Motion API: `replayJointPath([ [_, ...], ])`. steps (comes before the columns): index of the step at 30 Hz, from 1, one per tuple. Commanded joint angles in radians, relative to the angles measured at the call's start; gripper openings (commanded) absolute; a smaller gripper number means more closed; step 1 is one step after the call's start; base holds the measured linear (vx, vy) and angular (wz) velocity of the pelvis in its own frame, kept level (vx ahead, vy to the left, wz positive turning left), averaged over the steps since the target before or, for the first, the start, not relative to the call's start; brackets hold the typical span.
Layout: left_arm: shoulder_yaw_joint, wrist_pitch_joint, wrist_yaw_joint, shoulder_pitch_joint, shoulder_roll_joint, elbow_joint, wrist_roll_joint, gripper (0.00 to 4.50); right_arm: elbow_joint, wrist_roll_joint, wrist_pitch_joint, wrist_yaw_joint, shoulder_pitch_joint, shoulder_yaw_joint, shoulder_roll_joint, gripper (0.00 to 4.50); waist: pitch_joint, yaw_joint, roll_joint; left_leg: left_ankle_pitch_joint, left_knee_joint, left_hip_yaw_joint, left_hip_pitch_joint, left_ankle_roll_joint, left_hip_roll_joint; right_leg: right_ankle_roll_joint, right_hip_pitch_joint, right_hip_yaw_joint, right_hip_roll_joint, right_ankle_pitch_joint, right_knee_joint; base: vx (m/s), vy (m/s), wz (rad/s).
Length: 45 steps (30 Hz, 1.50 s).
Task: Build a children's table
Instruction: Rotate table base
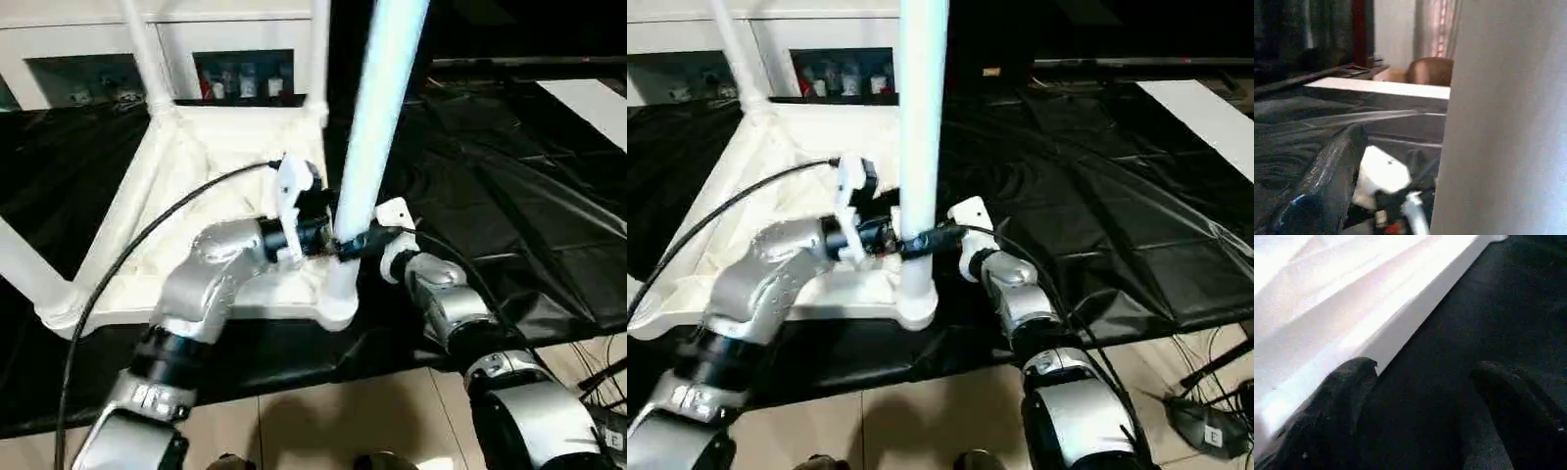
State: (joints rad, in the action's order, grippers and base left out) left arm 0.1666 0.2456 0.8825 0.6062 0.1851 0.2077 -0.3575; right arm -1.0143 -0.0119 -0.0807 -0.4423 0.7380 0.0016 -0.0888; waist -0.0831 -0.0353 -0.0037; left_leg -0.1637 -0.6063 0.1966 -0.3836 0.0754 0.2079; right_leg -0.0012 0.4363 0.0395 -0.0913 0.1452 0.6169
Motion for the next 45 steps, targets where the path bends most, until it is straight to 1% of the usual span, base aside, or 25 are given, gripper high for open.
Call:
replayJointPath([
  [1, -0.012, -0.032, -0.056, 0.022, 0.012, 0.057, 0.056, 4.43, 0.06, -0.032, -0.014, 0.004, -0.003, -0.038, -0.04, 3.89, 0.089, -0.008, 0.005, -0.268, 0.068, -0.004, 0.018, -0.041, 0.006, -0.241, -0.063, -0.022, -0.025, 0.219, -0.067, 0.0, 0.0, 0.0],
  [7, -0.037, -0.129, -0.191, 0.09, 0.003, 0.192, 0.14, 4.43, 0.144, -0.043, -0.012, -0.001, -0.048, -0.081, -0.14, 3.89, 0.089, -0.016, -0.003, -0.277, 0.067, -0.004, 0.015, -0.035, 0.001, -0.204, -0.067, -0.019, -0.024, 0.266, -0.076, 0.0, 0.0, 0.0],
  [8, -0.037, -0.147, -0.222, 0.103, 0.003, 0.222, 0.162, 4.43, 0.154, -0.047, -0.012, 0.001, -0.055, -0.09, -0.155, 3.89, 0.089, -0.015, 0.008, -0.285, 0.066, -0.004, 0.018, -0.032, -0.001, -0.2, -0.064, -0.019, -0.022, 0.268, -0.08, 0.0, 0.0, 0.0],
  [10, -0.035, -0.173, -0.257, 0.122, 0.004, 0.265, 0.19, 4.43, 0.173, -0.051, -0.009, 0.002, -0.067, -0.103, -0.174, 3.89, 0.09, -0.013, 0.002, -0.28, 0.065, -0.005, 0.013, -0.034, -0.004, -0.196, -0.069, -0.017, -0.021, 0.271, -0.079, 0.0, 0.0, 0.0],
  [13, -0.031, -0.206, -0.314, 0.15, 0.005, 0.333, 0.233, 4.43, 0.244, -0.063, 0.015, -0.006, -0.105, -0.113, -0.196, 3.89, 0.092, -0.012, 0.006, -0.288, 0.064, -0.008, 0.012, -0.038, -0.005, -0.181, -0.069, -0.014, -0.021, 0.304, -0.083, 0.0, 0.0, 0.0],
  [18, -0.049, -0.248, -0.367, 0.16, -0.019, 0.361, 0.242, 4.43, 0.376, -0.073, 0.056, -0.011, -0.181, -0.111, -0.201, 3.89, 0.091, -0.013, 0.005, -0.302, 0.066, -0.009, 0.012, -0.046, -0.004, -0.182, -0.063, -0.01, -0.02, 0.323, -0.09, 0.0, 0.0, 0.0],
  [21, -0.103, -0.235, -0.415, 0.127, -0.055, 0.31, 0.194, 4.43, 0.544, -0.075, 0.136, 0.016, -0.273, -0.106, -0.193, 3.89, 0.088, -0.016, 0.01, -0.299, 0.069, -0.01, 0.01, -0.05, -0.001, -0.191, -0.065, -0.012, -0.018, 0.295, -0.089, 0.0, 0.0, 0.0],
  [24, -0.148, -0.19, -0.483, 0.004, -0.084, 0.172, 0.156, 4.43, 0.729, -0.09, 0.265, 0.043, -0.379, -0.104, -0.183, 3.89, 0.085, -0.018, 0.007, -0.295, 0.074, -0.013, 0.001, -0.058, 0.002, -0.195, -0.073, -0.01, -0.02, 0.286, -0.087, 0.0, 0.0, 0.0],
  [26, -0.149, -0.163, -0.499, -0.112, -0.08, 0.044, 0.153, 4.43, 0.869, -0.109, 0.342, 0.047, -0.459, -0.101, -0.183, 3.89, 0.081, -0.01, 0.006, -0.332, 0.078, -0.013, -0.001, -0.057, 0.002, -0.154, -0.067, -0.009, -0.017, 0.383, -0.097, 0.0, 0.0, 0.0],
  [27, -0.15, -0.158, -0.51, -0.217, -0.076, -0.065, 0.148, 4.43, 0.989, -0.126, 0.411, 0.062, -0.526, -0.101, -0.184, 3.89, 0.075, -0.009, 0.0, -0.344, 0.082, -0.015, 0.0, -0.056, 0.004, -0.128, -0.062, -0.009, -0.016, 0.425, -0.102, 0.0, 0.0, 0.0],
  [29, -0.15, -0.147, -0.515, -0.268, -0.073, -0.117, 0.143, 4.43, 1.034, -0.132, 0.428, 0.066, -0.553, -0.1, -0.184, 3.89, 0.076, -0.005, 0.005, -0.353, 0.083, -0.015, 0.004, -0.05, 0.005, -0.1, -0.052, -0.012, -0.018, 0.463, -0.108, 0.0, 0.0, 0.0],
  [30, -0.153, -0.139, -0.525, -0.354, -0.071, -0.199, 0.134, 4.43, 1.114, -0.13, 0.45, 0.07, -0.599, -0.093, -0.186, 3.89, 0.073, -0.002, -0.001, -0.371, 0.08, -0.012, 0.009, -0.044, 0.003, -0.083, -0.04, -0.012, -0.013, 0.493, -0.115, 0.0, 0.0, 0.0],
  [31, -0.157, -0.139, -0.529, -0.387, -0.071, -0.229, 0.131, 4.43, 1.142, -0.125, 0.453, 0.07, -0.614, -0.088, -0.187, 3.89, 0.074, -0.004, 0.002, -0.369, 0.081, -0.015, 0.009, -0.041, 0.007, -0.081, -0.043, -0.014, -0.015, 0.482, -0.111, 0.0, 0.0, 0.0],
  [32, -0.157, -0.139, -0.529, -0.387, -0.071, -0.229, 0.131, 4.43, 1.142, -0.125, 0.453, 0.07, -0.614, -0.088, -0.187, 3.89, 0.066, -0.002, 0.003, -0.379, 0.087, -0.016, 0.002, -0.039, 0.006, -0.065, -0.04, -0.013, -0.013, 0.501, -0.116, 0.0, 0.0, 0.0],
  [33, -0.182, -0.147, -0.556, -0.444, -0.085, -0.271, 0.135, 4.43, 1.19, -0.114, 0.47, 0.078, -0.635, -0.077, -0.182, 3.89, 0.062, 0.0, -0.003, -0.398, 0.086, -0.014, 0.006, -0.037, 0.004, -0.051, -0.032, -0.012, -0.01, 0.536, -0.122, 0.0, 0.0, 0.0],
  [36, -0.229, -0.162, -0.604, -0.526, -0.116, -0.329, 0.138, 4.43, 1.23, -0.08, 0.459, 0.086, -0.665, -0.045, -0.169, 3.89, 0.057, 0.006, 0.004, -0.425, 0.092, -0.023, 0.004, -0.017, 0.004, -0.012, -0.033, -0.008, -0.012, 0.589, -0.13, 0.0, 0.0, 0.0],
  [37, -0.245, -0.145, -0.665, -0.574, -0.118, -0.374, 0.198, 4.43, 1.254, -0.062, 0.471, 0.081, -0.689, -0.013, -0.168, 3.89, 0.054, 0.011, 0.001, -0.446, 0.094, -0.026, 0.006, -0.011, 0.004, 0.0, -0.028, -0.007, -0.009, 0.604, -0.137, 0.0, 0.0, 0.0],
  [38, -0.245, -0.131, -0.694, -0.592, -0.117, -0.401, 0.223, 4.43, 1.274, -0.07, 0.498, 0.089, -0.707, 0.001, -0.16, 3.89, 0.044, 0.01, 0.0, -0.487, 0.124, -0.068, -0.029, -0.005, 0.004, -0.008, -0.063, 0.031, -0.01, 0.565, -0.112, 0.0, 0.0, 0.0],
  [39, -0.248, -0.119, -0.719, -0.601, -0.121, -0.422, 0.235, 4.43, 1.293, -0.083, 0.52, 0.096, -0.722, 0.009, -0.15, 3.89, 0.039, 0.017, 0.015, -0.54, 0.148, -0.087, -0.041, 0.0, 0.012, -0.004, -0.072, 0.047, 0.005, 0.551, -0.109, 0.0, 0.0, 0.0],
  [40, -0.252, -0.116, -0.736, -0.6, -0.126, -0.436, 0.24, 4.43, 1.305, -0.089, 0.526, 0.102, -0.731, 0.017, -0.141, 3.89, 0.042, 0.024, 0.035, -0.629, 0.161, -0.148, -0.024, 0.009, 0.042, -0.053, -0.077, 0.063, 0.006, 0.41, -0.094, -0.006, -0.042, 0.39],
  [41, -0.252, -0.117, -0.747, -0.599, -0.131, -0.446, 0.241, 4.43, 1.315, -0.093, 0.528, 0.107, -0.738, 0.02, -0.135, 3.89, 0.037, 0.033, 0.061, -0.723, 0.202, -0.22, -0.005, 0.009, 0.093, -0.128, -0.073, 0.07, 0.024, 0.255, -0.03, -0.006, -0.042, 0.39],
  [42, -0.239, -0.113, -0.747, -0.598, -0.13, -0.462, 0.235, 4.43, 1.33, -0.098, 0.531, 0.123, -0.743, 0.019, -0.121, 3.89, 0.036, 0.042, 0.067, -0.742, 0.211, -0.246, -0.005, -0.005, 0.104, -0.148, -0.074, 0.067, 0.028, 0.213, 0.005, -0.001, -0.082, 0.55],
  [43, -0.231, -0.12, -0.743, -0.599, -0.145, -0.471, 0.202, 4.43, 1.342, -0.102, 0.527, 0.143, -0.746, 0.014, -0.103, 3.89, 0.028, 0.038, 0.05, -0.696, 0.221, -0.212, 0.037, -0.034, 0.188, -0.153, -0.033, 0.031, 0.015, 0.193, 0.06, -0.008, -0.156, 0.49],
  [44, -0.222, -0.107, -0.742, -0.602, -0.139, -0.471, 0.211, 4.43, 1.341, -0.107, 0.538, 0.15, -0.745, 0.008, -0.097, 3.89, 0.027, 0.036, 0.052, -0.671, 0.22, -0.19, 0.03, -0.059, 0.179, -0.15, -0.041, 0.017, 0.009, 0.191, 0.07, -0.008, -0.156, 0.49],
  [45, -0.219, -0.103, -0.742, -0.604, -0.137, -0.472, 0.213, 4.43, 1.342, -0.108, 0.542, 0.151, -0.745, 0.007, -0.095, 3.89, 0.036, 0.022, 0.028, -0.592, 0.172, -0.131, 0.03, -0.112, 0.117, -0.199, -0.038, -0.013, -0.008, 0.209, 0.01, 0.006, -0.257, 0.38],
])
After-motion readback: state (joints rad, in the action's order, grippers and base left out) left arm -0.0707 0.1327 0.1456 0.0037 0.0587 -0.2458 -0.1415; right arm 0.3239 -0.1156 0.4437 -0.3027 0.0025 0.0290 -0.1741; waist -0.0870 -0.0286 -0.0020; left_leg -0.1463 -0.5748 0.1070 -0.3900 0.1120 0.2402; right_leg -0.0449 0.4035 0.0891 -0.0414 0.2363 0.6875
